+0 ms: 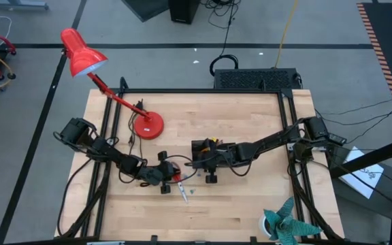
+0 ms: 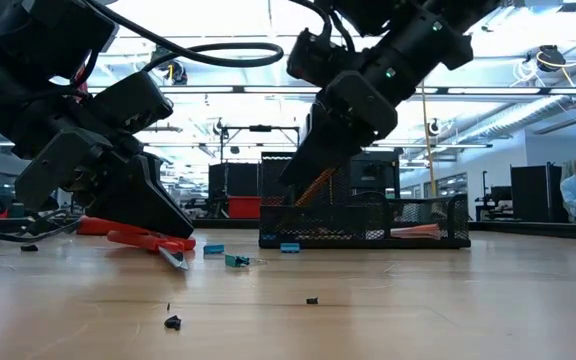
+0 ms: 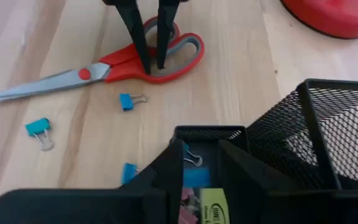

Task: Pick and place office supplies into organizer
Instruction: Put the blue binder clip into the black desk organizer

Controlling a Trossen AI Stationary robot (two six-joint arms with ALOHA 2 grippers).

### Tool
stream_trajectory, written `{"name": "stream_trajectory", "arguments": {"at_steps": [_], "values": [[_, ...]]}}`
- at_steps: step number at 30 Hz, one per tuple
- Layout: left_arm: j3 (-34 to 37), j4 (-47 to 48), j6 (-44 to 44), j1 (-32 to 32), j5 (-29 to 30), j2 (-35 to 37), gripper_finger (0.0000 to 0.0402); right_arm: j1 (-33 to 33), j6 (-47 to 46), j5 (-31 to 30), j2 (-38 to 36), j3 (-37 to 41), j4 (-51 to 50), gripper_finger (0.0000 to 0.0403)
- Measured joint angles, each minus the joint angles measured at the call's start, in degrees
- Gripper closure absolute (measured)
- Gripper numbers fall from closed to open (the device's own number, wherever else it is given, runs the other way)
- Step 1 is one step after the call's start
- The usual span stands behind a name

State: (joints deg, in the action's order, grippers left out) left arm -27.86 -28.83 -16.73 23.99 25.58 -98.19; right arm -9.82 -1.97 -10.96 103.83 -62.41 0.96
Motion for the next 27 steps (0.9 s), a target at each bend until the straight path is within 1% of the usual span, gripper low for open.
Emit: {"name": "stream_trajectory", "arguments": {"at_steps": [6, 9, 12, 15, 19, 21, 23, 25, 27], "values": [[0.00, -0.03, -0.02, 0.00, -0.01, 0.00, 0.0355, 0.04, -0.91, 0.46, -0.02, -0.04, 0.02, 0.0273], [0.00, -0.05, -0.02, 0.00, -0.02, 0.00, 0.0355, -0.13, -0.97, 0.43, -0.36, -0.04, 0.45, 0.0268], [0.00, -0.05, 0.00, 0.02, -0.04, 0.00, 0.0355, -1.34, -0.50, 0.04, -2.31, -0.02, 1.02, 0.0272], [0.00, 0.06, 0.78, 0.59, -0.10, 0.00, 0.0355, -3.60, -0.04, -1.69, -5.60, -0.02, 0.31, 0.0287], [-0.02, 1.13, 3.20, 2.39, -4.71, 1.36, 0.0355, -7.35, 1.97, -2.51, -11.05, -0.02, -1.29, 0.0325], [0.06, 2.37, 3.92, 3.37, -5.62, 3.02, 0.0355, -9.39, 2.85, -2.56, -13.85, 0.10, -1.29, 0.0347], [0.20, 2.69, 5.23, 4.07, -5.00, 5.32, 0.0355, -11.44, 3.92, -2.56, -16.68, 1.39, -0.66, 0.0370], [0.11, 2.10, 5.91, 4.46, -2.96, 8.27, 0.0355, -13.46, 5.30, -2.71, -19.52, 4.09, 2.60, 0.0392], [0.10, 1.79, 5.90, 4.46, -1.68, 10.88, 0.0355, -14.86, 6.22, -2.80, -22.36, 8.20, 7.65, 0.0398]]}}
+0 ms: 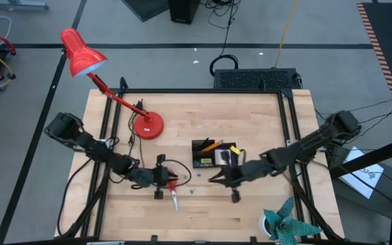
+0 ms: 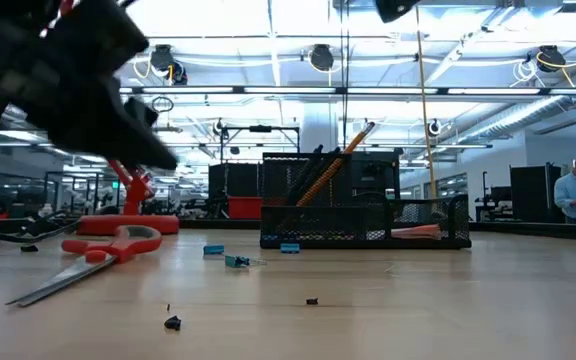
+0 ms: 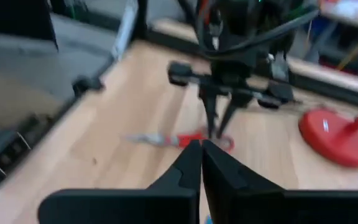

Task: Pick and place office supplies into organizer
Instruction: Put the blue binder clip into the black desk organizer

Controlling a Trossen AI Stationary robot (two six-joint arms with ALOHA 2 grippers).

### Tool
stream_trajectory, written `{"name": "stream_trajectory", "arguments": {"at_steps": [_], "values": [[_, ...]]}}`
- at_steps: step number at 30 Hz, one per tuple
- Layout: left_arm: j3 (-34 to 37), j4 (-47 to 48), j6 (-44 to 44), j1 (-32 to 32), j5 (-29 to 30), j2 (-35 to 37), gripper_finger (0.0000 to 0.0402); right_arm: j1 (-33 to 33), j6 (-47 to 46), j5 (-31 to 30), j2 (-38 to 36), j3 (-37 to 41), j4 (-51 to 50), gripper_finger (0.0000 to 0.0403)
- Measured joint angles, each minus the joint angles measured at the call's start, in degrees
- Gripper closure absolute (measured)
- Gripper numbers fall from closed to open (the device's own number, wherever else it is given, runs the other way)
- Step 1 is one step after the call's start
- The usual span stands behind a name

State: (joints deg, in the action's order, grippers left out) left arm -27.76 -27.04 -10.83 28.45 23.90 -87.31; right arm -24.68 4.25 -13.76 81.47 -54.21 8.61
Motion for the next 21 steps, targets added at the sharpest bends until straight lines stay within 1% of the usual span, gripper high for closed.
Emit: {"name": "stream_trajectory", "arguments": {"at_steps": [2, 3, 6, 9, 10, 12, 14, 17, 21], "values": [[-0.01, 0.53, -0.67, -0.20, 0.79, 2.58, 0.0355, -0.91, 0.07, -0.74, -2.91, 4.84, 6.85, 0.0397], [-0.09, 0.38, -1.32, -0.23, 0.95, 3.66, 0.0355, -1.28, 0.06, -2.14, -4.50, 7.42, 9.89, 0.0397], [-1.85, 3.23, -5.89, -0.22, 1.00, 5.92, 0.0355, -1.80, -1.14, -8.53, -9.52, 14.55, 18.02, 0.0401], [-6.58, 9.07, -10.80, 0.37, 1.62, 5.76, 0.0355, -1.69, -3.20, -14.61, -14.46, 20.31, 22.38, 0.0400], [-8.63, 11.87, -11.31, 1.10, 3.08, 5.15, 0.0355, -1.69, -3.28, -15.23, -15.79, 21.98, 23.75, 0.0401], [-13.06, 16.53, -12.29, 2.95, 5.40, 2.72, 0.0355, -1.71, -3.12, -14.61, -18.20, 24.42, 24.20, 0.0402], [-16.20, 20.41, -12.31, 5.24, 7.14, 0.52, 0.0355, -1.92, -3.44, -14.41, -19.94, 25.29, 24.58, 0.0401], [-20.16, 20.07, -14.52, 7.87, 10.18, -4.12, 0.0355, -2.88, -2.91, -13.39, -22.21, 25.88, 23.64, 0.0402], [-21.95, 20.93, -22.18, 10.07, 17.59, -10.55, 0.0355, -4.41, -1.08, -13.16, -23.14, 25.88, 21.95, 0.0402]]}}
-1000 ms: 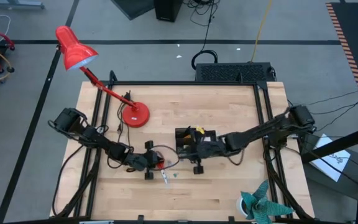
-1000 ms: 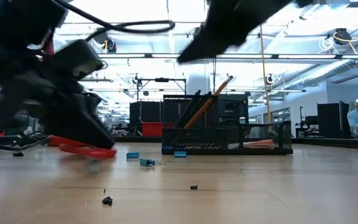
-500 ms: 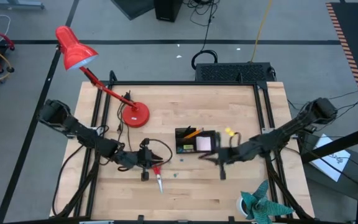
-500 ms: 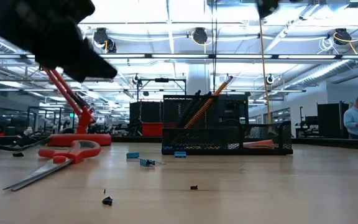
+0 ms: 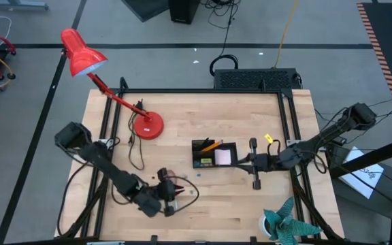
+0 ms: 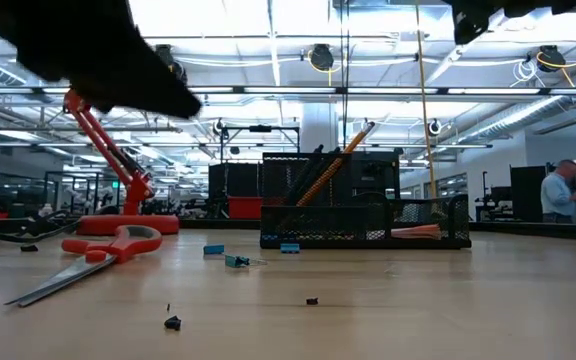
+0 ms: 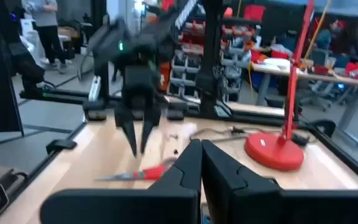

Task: Pick and place office supplies into organizer
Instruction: Put the blue binder clip into the black desk organizer

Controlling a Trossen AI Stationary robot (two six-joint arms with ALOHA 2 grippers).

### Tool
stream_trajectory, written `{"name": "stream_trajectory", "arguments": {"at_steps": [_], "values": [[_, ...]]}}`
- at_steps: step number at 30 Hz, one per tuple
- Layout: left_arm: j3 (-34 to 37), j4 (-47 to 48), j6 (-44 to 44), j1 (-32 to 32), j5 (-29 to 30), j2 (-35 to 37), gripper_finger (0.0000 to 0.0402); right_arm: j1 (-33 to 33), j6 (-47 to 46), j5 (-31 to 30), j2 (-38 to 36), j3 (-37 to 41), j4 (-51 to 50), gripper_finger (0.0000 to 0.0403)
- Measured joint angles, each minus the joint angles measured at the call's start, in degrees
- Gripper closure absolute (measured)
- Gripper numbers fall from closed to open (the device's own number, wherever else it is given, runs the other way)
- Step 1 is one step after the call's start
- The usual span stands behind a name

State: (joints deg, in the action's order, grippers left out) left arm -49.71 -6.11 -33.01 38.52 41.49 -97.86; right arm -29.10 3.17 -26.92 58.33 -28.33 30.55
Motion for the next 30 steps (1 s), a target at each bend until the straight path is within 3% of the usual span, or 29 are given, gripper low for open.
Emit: {"name": "stream_trajectory", "arguments": {"at_steps": [5, 9, 21, 27, 30], "values": [[-0.22, -0.09, -6.75, -0.08, 3.60, -5.69, 0.0354, -0.66, 1.07, 0.06, 0.04, -0.05, -0.68, 0.0402], [-0.22, -2.12, -6.09, -0.31, 3.40, -8.97, 0.0345, -0.66, 0.94, 0.09, 0.03, -0.05, -0.62, 0.0402], [-0.22, -10.34, -2.59, -1.46, -3.27, -11.72, 0.0168, -0.55, 2.87, 0.02, -0.07, -0.05, 0.99, 0.0402], [-0.22, -11.82, -15.86, -4.51, -8.76, -11.79, 0.0141, -0.55, 2.09, 0.02, -0.07, -0.05, 0.96, 0.0401], [-0.41, -12.04, -17.22, -4.74, -10.58, -11.79, 0.0147, -0.55, 2.06, 0.02, -0.07, -0.05, 0.93, 0.0402]]}}
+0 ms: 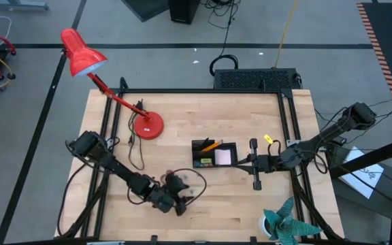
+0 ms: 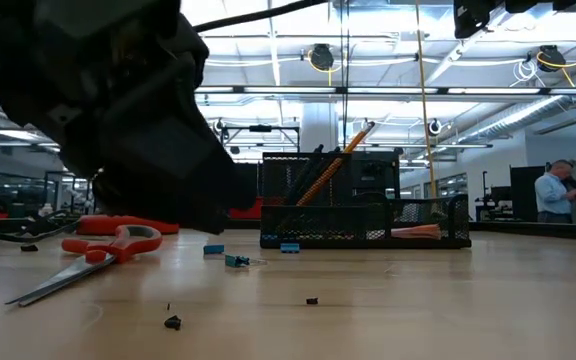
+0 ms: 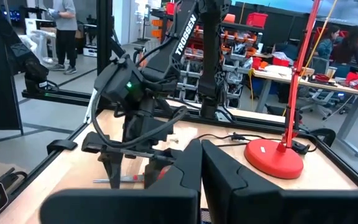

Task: Pick and place office supplies into organizer
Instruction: Put the blue binder clip into the black desk organizer

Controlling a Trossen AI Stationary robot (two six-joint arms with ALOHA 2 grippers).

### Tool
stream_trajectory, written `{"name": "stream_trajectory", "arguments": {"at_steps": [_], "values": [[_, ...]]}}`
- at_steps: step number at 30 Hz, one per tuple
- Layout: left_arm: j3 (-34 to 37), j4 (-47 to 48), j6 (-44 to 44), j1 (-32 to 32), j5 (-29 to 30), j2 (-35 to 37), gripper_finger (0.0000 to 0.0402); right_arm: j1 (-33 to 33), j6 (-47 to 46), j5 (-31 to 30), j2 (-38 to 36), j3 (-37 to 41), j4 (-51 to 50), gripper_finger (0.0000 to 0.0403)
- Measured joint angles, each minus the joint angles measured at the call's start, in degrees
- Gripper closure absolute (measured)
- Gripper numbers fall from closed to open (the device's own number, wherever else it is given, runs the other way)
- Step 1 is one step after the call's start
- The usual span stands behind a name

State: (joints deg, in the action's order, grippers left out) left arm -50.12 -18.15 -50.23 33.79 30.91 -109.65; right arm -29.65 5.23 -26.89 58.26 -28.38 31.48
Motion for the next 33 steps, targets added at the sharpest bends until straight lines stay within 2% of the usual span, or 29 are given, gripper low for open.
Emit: {"name": "stream_trajectory", "arguments": {"at_steps": [5, 9, 11, 15, 18, 21, 24, 27, 29, 33], "values": [[-0.01, 0.01, 2.40, 0.06, -1.11, 0.00, 0.0163, -0.03, 0.00, 0.00, 0.00, 0.00, 0.00, 0.0401], [-0.01, 0.07, 9.49, -0.66, -1.15, 0.00, 0.0169, -0.05, 0.00, 0.00, 0.00, 0.00, 0.00, 0.0402], [-0.01, 1.23, 15.48, -1.26, -3.43, 0.68, 0.0169, -0.07, 0.00, -0.02, 0.00, -0.02, 0.00, 0.0402], [-0.14, 10.15, 26.58, -3.26, -11.10, 5.15, 0.0169, -0.07, 0.00, -0.02, 0.00, -0.02, 0.00, 0.0402], [0.03, 22.08, 26.02, -5.24, -13.02, 10.14, 0.0170, -0.07, -0.02, -0.02, 0.00, -0.02, 0.11, 0.0402], [-0.01, 30.98, 22.99, -7.06, -11.28, 15.01, 0.0170, -0.03, 0.03, -0.03, 0.02, -0.02, 0.12, 0.0402], [-0.03, 31.03, 21.08, -8.71, -11.34, 16.09, 0.0170, 0.07, 0.05, -0.04, 0.01, -0.04, 0.16, 0.0402], [-0.02, 29.45, 22.83, -9.64, -13.84, 15.38, 0.0170, 0.07, 0.00, -0.04, 0.00, -0.04, 0.26, 0.0401], [-0.10, 29.46, 27.03, -10.30, -16.40, 14.10, 0.0170, 0.07, 0.00, -0.04, 0.00, -0.04, 0.17, 0.0402], [0.04, 30.27, 43.85, -10.52, -19.20, 13.57, 0.0170, 0.04, 0.04, -0.04, 0.00, -0.04, -0.27, 0.0402]]}}
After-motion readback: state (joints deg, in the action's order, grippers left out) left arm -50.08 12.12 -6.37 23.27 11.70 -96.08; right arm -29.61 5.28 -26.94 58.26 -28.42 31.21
